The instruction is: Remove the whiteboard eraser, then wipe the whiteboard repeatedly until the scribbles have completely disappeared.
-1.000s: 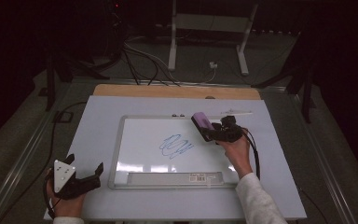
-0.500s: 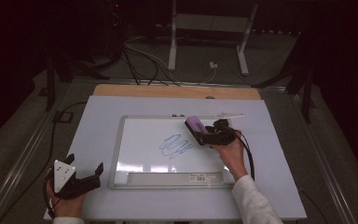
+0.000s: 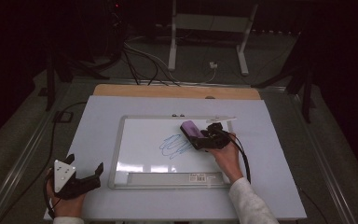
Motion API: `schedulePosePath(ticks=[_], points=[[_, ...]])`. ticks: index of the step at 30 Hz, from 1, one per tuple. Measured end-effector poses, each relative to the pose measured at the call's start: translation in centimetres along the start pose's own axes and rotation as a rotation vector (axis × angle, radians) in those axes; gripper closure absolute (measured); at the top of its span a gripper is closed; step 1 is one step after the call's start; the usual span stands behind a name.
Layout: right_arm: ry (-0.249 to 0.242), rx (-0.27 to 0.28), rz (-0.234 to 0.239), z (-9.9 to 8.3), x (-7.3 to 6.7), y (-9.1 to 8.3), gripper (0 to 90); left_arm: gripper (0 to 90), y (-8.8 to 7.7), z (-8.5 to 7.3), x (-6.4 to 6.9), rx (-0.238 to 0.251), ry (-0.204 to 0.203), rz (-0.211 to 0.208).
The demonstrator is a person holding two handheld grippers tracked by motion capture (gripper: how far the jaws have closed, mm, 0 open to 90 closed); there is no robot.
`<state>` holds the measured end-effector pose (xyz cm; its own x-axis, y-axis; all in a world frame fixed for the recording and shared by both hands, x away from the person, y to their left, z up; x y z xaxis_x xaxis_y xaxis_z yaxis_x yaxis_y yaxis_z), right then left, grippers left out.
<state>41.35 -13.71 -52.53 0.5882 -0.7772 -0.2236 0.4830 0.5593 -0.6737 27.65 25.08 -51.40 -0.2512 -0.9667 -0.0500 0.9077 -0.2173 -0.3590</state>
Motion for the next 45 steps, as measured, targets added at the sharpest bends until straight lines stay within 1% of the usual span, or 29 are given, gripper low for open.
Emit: schedulePosePath(ticks=[4, 12, 18, 22, 32, 39, 42, 45], points=[[-0.002, -0.012, -0.002, -0.3, -0.2, 0.4, 40.1, 0.4, 0.0, 0.0, 0.0, 0.0, 0.0, 0.001], [-0.032, -0.04, -0.015, -0.9, -0.8, 1.2, 40.1, 0.5, 0.0, 0.0, 0.0, -0.004, 0.003, -0.001], [-0.045, -0.048, -0.022, -1.1, -1.0, 1.5, 40.1, 0.4, 0.0, 0.0, 0.0, -0.004, 0.003, -0.002], [-0.066, -0.058, -0.041, -1.2, -1.2, 1.6, 40.1, 0.4, 0.0, 0.0, 0.0, -0.003, 0.004, -0.002], [-0.086, -0.075, -0.048, -1.6, -1.5, 1.9, 40.1, 0.4, 0.1, 0.0, 0.0, -0.003, 0.002, -0.004], [-0.121, -0.084, -0.067, -1.7, -1.7, 2.0, 40.1, 0.4, 0.1, -0.1, 0.0, -0.004, 0.002, -0.004], [-0.125, -0.088, -0.069, -1.7, -1.8, 2.0, 40.0, 0.5, 0.1, -0.1, 0.0, -0.004, 0.001, -0.004], [-0.119, -0.102, -0.063, -1.8, -1.8, 2.1, 39.9, 0.4, 0.1, -0.1, 0.0, -0.005, 0.002, -0.002]])
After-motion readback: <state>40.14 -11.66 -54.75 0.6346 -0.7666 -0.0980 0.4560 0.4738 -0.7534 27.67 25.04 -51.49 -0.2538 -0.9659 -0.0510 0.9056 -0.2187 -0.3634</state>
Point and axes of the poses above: each handheld gripper's, and its own axes: y roughly forward along the jaws, z roughly out of its top, x roughly to its right, the point moved 7 cm from there along y, roughly forward along the jaws, and after that the axes turned 1 degree about -x, right-handed, at the moved point
